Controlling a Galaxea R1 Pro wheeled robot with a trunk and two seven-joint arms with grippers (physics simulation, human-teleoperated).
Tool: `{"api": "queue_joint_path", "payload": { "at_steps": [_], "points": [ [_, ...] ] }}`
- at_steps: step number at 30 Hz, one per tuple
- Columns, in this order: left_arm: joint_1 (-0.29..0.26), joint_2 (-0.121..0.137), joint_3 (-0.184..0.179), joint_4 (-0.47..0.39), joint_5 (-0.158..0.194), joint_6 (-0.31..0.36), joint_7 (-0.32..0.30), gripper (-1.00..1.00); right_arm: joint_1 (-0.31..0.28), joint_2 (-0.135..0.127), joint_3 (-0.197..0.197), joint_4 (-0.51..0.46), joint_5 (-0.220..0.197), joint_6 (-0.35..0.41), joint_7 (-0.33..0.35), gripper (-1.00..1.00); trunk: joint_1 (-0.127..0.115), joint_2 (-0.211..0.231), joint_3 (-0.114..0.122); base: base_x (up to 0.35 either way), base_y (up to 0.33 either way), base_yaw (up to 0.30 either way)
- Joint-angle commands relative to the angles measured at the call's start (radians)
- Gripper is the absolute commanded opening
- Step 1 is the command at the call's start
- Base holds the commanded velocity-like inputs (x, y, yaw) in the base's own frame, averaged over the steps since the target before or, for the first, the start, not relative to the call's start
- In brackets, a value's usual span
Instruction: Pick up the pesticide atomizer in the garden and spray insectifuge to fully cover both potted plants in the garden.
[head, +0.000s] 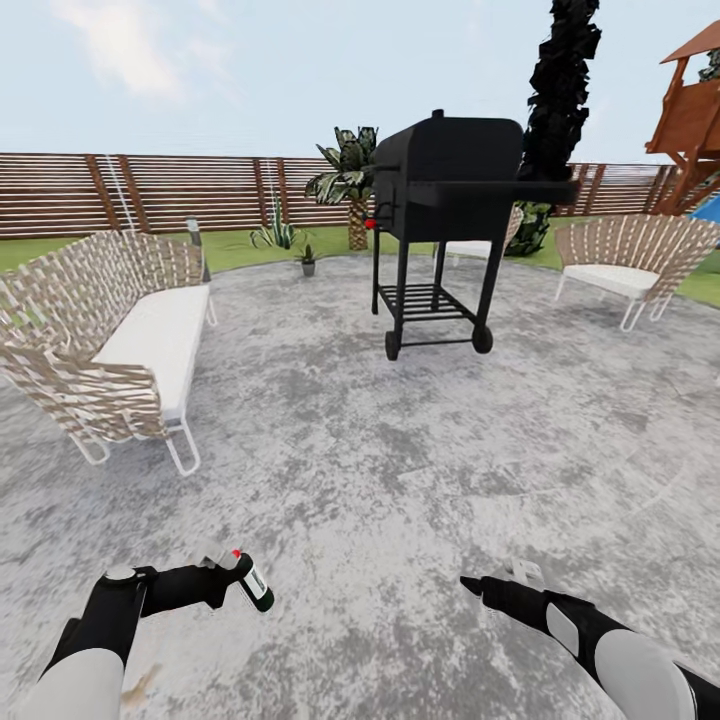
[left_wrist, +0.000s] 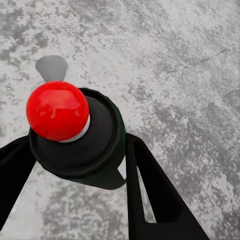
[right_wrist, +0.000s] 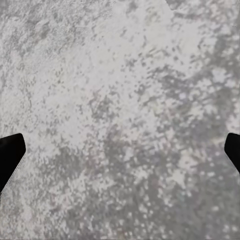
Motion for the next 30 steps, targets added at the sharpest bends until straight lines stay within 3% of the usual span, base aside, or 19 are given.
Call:
{"api": "queue_joint_path", "payload": {
  "at_steps": [1, 17, 30],
  "points": [
    [-0.001, -0.001, 0.005, -0.001, -0.004, 0.009, -0.005, -1.00, 0.000, 0.000, -0.009, -0.002, 0.007, 0.007, 0.004, 1.00, 0.000, 0.000, -0.001, 0.335, 0.000, 0.000],
    [-0.002, 0.000, 0.005, -0.001, -0.004, 0.009, -0.005, -1.00, 0.000, 0.000, -0.009, -0.001, 0.007, 0.008, 0.003, 1.00, 0.000, 0.000, -0.001, 0.335, 0.000, 0.000],
    [-0.001, 0.001, 0.005, -0.001, -0.004, 0.009, -0.005, -1.00, 0.000, 0.000, -0.009, -0.001, 0.007, 0.008, 0.005, 1.00, 0.000, 0.000, -0.001, 0.335, 0.000, 0.130]
  ]
}}
